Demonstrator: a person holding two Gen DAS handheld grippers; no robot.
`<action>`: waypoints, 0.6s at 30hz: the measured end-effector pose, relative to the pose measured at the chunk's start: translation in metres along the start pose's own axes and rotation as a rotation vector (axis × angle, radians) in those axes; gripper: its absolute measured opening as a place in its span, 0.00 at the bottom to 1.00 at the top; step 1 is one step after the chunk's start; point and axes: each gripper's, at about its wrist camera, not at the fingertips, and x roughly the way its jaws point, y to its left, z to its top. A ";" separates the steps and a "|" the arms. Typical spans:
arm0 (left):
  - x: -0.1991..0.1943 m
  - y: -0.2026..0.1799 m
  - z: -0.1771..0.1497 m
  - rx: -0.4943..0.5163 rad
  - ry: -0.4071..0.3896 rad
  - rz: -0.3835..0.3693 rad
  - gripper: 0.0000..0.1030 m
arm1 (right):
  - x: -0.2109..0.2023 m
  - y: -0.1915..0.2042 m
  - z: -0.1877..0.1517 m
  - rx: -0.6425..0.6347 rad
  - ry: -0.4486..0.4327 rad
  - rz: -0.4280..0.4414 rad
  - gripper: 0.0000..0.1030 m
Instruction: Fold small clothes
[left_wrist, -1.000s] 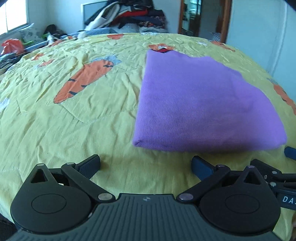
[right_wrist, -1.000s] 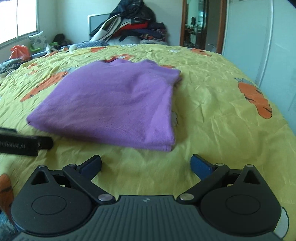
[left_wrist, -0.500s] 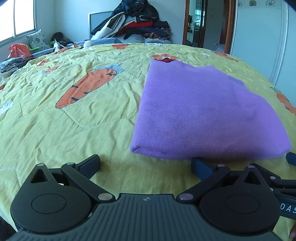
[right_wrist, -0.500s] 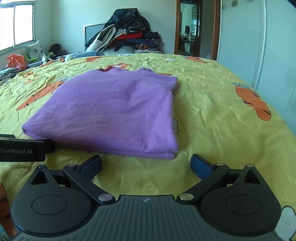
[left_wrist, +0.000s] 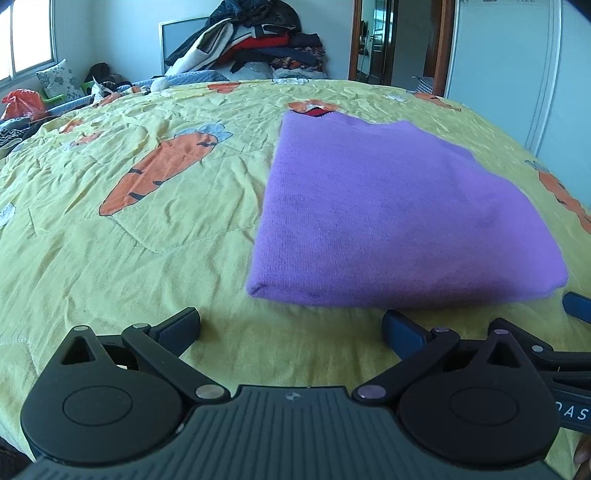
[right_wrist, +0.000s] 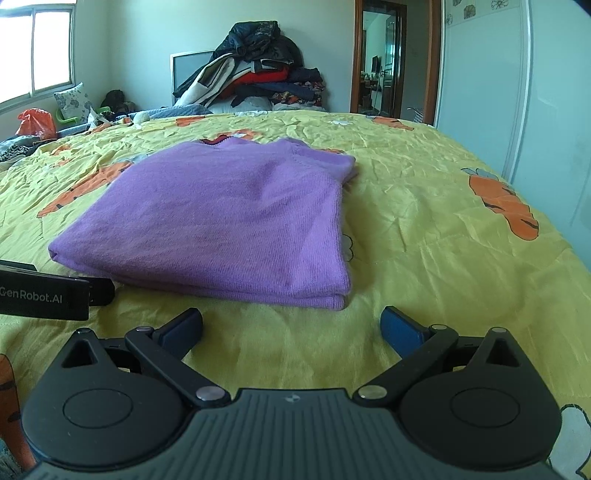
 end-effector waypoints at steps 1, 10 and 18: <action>0.000 0.000 0.000 -0.001 0.001 -0.001 1.00 | 0.000 0.000 0.000 0.000 0.000 0.000 1.00; 0.000 0.000 -0.001 0.003 -0.006 -0.003 1.00 | 0.005 0.000 0.007 -0.002 0.026 0.004 1.00; 0.000 0.000 -0.002 0.002 -0.011 -0.001 1.00 | 0.006 -0.001 0.008 -0.001 0.021 0.005 1.00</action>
